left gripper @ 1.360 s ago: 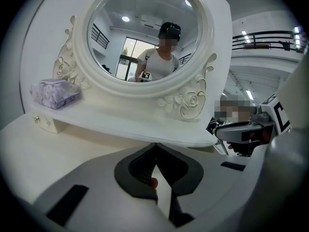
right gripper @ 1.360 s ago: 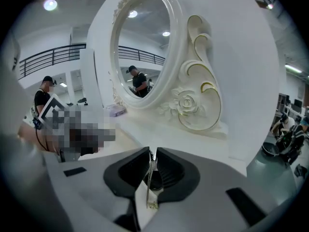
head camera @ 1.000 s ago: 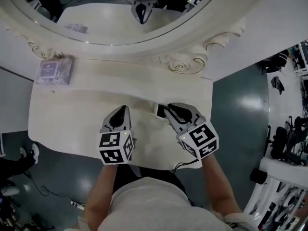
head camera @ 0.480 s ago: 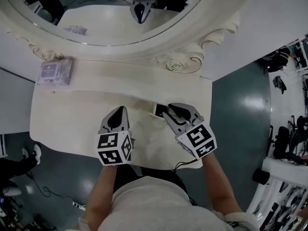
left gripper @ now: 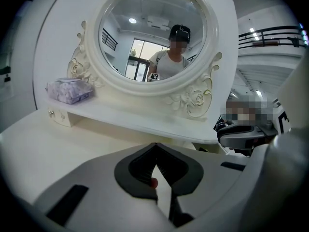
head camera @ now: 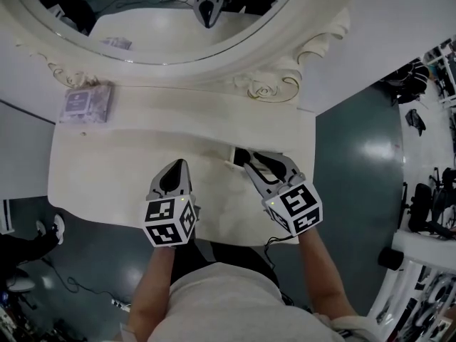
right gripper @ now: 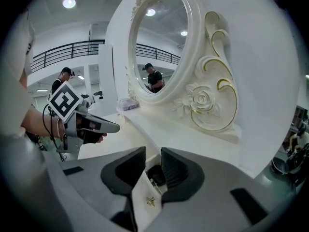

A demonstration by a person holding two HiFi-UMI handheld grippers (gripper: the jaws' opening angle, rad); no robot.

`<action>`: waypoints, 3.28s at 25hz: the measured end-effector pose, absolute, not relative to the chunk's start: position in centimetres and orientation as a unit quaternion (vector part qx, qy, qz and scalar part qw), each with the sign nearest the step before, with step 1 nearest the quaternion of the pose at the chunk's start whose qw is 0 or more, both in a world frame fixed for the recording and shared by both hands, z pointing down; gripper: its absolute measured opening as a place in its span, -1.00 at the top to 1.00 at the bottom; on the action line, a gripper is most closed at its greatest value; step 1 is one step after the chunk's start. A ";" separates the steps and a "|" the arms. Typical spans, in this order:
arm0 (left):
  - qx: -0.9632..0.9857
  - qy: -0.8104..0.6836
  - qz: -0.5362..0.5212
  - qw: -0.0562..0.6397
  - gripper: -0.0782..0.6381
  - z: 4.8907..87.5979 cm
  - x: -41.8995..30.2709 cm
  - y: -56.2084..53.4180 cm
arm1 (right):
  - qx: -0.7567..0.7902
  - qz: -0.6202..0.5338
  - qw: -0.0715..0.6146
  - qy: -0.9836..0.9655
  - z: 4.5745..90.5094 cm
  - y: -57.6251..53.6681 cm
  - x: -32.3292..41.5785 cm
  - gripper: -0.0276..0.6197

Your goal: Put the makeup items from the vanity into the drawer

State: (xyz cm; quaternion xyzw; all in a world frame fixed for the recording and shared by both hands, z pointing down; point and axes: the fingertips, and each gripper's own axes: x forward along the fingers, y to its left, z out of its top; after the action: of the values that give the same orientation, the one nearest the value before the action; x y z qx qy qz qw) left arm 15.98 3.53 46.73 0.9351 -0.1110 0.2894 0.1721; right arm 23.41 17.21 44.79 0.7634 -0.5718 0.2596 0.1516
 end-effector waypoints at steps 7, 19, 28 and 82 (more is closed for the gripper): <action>0.938 -0.101 0.287 0.168 0.77 46.1 15.2 3.8 | 0.808 0.271 0.095 -0.515 44.2 18.2 23.7 0.62; 0.949 -0.035 0.277 0.146 0.77 44.1 15.2 3.8 | 0.878 0.282 0.007 -0.386 43.0 20.3 22.3 0.82; 0.954 0.028 0.263 0.139 0.77 42.6 13.4 1.5 | 0.914 0.274 -0.003 -0.299 41.6 18.6 18.2 0.84; 0.955 0.114 0.249 0.113 0.77 40.2 6.1 5.3 | 0.950 0.249 0.000 -0.188 39.2 23.4 7.4 0.86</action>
State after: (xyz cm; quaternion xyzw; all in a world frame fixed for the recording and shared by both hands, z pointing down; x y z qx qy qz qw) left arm 6.14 5.27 40.24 0.9551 0.1141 0.2491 0.1131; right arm 7.38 23.40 39.19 0.9503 -0.1877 0.2485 -0.0003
